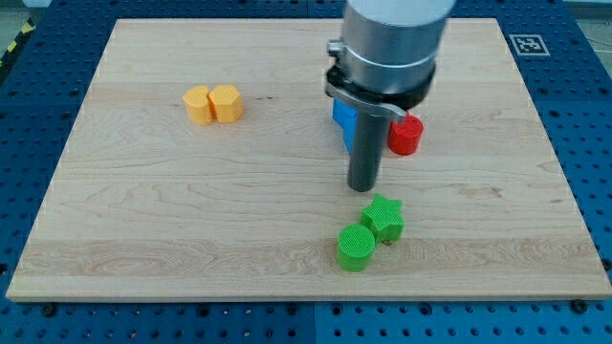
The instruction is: Move the green star right to green circle
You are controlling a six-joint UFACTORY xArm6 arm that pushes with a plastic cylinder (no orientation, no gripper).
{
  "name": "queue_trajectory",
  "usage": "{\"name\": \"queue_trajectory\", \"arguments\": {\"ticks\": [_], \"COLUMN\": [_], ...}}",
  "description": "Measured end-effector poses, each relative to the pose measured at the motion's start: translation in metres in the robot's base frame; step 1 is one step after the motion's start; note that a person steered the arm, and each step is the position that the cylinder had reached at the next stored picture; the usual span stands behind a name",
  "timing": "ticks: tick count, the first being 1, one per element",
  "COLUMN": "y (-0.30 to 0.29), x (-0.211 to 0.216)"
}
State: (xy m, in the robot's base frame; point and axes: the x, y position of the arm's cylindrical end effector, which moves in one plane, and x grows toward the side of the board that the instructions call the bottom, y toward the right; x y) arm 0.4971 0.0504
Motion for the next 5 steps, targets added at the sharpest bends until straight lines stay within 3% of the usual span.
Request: {"name": "queue_trajectory", "arguments": {"ticks": [5], "y": [0.026], "x": [0.047]}}
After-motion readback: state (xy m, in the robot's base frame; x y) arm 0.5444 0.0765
